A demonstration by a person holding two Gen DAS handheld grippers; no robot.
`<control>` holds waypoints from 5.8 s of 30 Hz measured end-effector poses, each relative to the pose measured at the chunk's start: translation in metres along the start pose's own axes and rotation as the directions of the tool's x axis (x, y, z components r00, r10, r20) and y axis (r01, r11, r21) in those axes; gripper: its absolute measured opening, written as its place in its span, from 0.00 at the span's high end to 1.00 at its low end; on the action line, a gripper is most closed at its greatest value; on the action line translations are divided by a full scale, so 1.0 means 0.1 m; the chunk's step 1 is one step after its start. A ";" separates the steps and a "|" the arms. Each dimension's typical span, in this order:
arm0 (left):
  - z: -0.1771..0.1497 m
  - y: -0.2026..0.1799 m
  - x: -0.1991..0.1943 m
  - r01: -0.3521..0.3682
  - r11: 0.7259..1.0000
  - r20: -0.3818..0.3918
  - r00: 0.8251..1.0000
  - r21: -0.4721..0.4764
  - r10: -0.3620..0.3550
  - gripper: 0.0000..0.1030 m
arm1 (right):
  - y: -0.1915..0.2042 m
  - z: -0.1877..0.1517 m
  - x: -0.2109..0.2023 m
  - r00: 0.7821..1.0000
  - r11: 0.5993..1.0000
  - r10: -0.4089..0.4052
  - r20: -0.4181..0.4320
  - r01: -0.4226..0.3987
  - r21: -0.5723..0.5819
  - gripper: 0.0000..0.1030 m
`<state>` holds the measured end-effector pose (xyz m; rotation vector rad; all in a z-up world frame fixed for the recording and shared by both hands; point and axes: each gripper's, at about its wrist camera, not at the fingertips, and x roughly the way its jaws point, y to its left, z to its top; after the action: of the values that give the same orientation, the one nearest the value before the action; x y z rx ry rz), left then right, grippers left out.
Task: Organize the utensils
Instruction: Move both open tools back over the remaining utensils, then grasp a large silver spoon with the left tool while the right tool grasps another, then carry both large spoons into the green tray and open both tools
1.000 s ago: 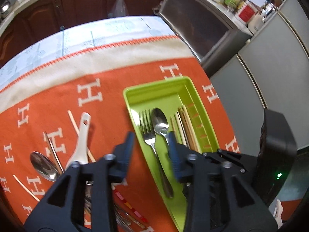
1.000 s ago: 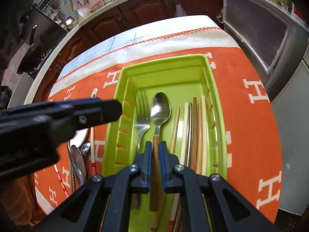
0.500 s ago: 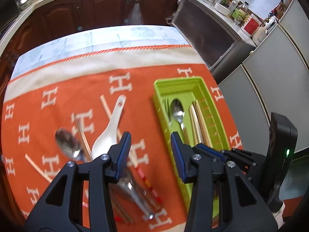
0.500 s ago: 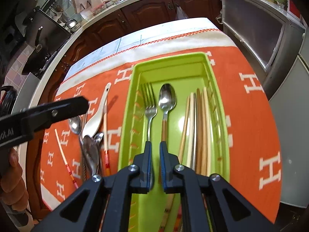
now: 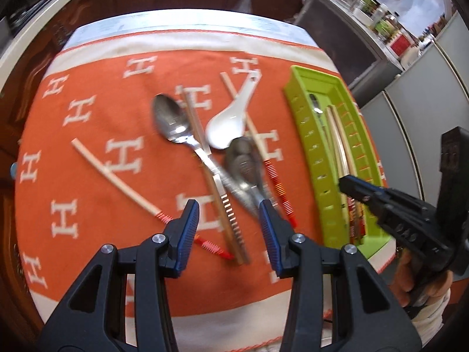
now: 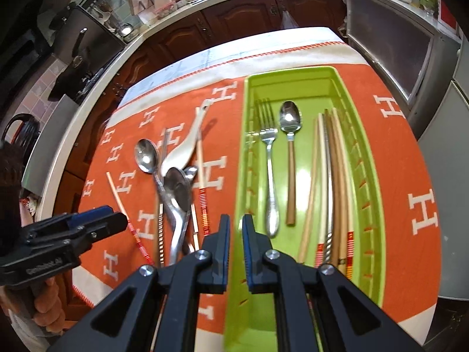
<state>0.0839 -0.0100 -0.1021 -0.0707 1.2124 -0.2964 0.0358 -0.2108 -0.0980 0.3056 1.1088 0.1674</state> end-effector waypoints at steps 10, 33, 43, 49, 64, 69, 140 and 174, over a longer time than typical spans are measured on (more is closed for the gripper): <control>-0.15 0.67 -0.02 -0.007 0.988 -0.006 1.000 -0.156 0.006 0.62 | 0.40 0.04 0.01 1.000 0.996 0.022 -0.010 -0.022 -0.083 0.92; 0.04 0.99 0.13 0.067 0.974 0.054 0.997 -0.217 -0.057 0.62 | 0.67 0.32 0.67 0.994 0.991 0.015 -0.105 -0.029 -0.128 0.78; 0.54 0.96 0.50 0.106 0.970 0.150 0.986 -0.221 -0.073 0.62 | 0.64 0.33 0.76 0.993 0.993 0.015 -0.121 -0.029 -0.116 0.78; 0.70 0.94 0.79 0.094 0.968 0.143 0.988 -0.233 -0.061 0.62 | 0.61 0.33 0.77 0.993 0.994 0.013 -0.121 -0.026 -0.105 0.78; 0.81 0.60 1.04 0.060 0.988 0.280 0.960 -0.145 -0.017 0.68 | 0.58 0.30 0.80 0.992 0.994 0.035 -0.125 -0.048 -0.101 0.78; 0.78 0.64 1.09 0.132 0.979 0.291 0.953 -0.157 -0.082 0.95 | 0.57 0.29 0.79 0.992 0.993 0.042 -0.120 -0.055 -0.104 0.78; 0.38 -0.21 -0.69 0.356 0.921 0.266 0.883 0.160 -0.387 0.96 | 0.06 0.24 -0.41 0.994 0.999 0.002 0.111 0.002 -0.036 0.99; 1.51 -1.41 0.86 0.109 0.954 0.131 0.980 0.279 -0.151 0.96 | -0.74 0.95 0.38 0.985 0.981 -0.151 0.087 0.138 0.134 0.95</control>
<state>0.2245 -0.1833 -0.0970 0.0635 1.0090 -0.5610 0.1362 -0.2853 -0.1162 0.3421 1.0432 -0.0473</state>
